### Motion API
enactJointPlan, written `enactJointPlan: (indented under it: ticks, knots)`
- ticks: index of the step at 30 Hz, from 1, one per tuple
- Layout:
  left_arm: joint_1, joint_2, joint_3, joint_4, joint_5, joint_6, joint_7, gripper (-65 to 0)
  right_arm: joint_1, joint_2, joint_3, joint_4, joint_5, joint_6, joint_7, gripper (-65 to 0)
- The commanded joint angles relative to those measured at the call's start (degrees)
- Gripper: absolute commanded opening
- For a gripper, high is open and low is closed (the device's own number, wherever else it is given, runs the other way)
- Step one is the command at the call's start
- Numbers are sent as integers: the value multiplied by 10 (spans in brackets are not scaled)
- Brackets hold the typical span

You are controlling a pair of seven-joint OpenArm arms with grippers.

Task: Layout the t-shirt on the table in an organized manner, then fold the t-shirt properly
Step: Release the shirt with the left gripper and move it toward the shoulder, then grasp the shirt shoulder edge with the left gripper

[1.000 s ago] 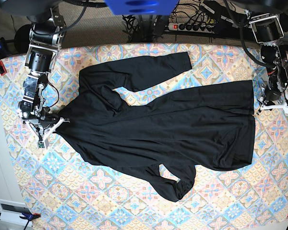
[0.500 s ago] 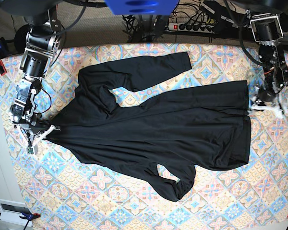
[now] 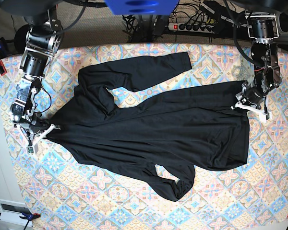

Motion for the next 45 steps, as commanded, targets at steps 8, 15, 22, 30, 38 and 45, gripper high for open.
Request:
enactJointPlan:
  ticks: [8,15,22,30,38,45]
  knots:
    - [21,-11,-1,-22,-2,-2,-5,-520,16,11,2,13,4,-1,13,-650]
    - [50,-26,39,-17,-3,-4,-8,-531,16,10,2,13,4,-1,13,-650]
    - [87,-34,39,24,-3,-4,-6,-645,16,10,2,13,4,-1,13,-650]
    - [103,-45,36,24,-4,-4,-9,-650,16,10,2,13,4,-1,13,-650]
    - [184,-44,-45,144,-4,-5,-9,-650,16,10,2,9,4,-1,13,-650]
    - [220,-43,-65,174,-4,-5,-9,-650,16,10,2,7,4,-1,13,-650]
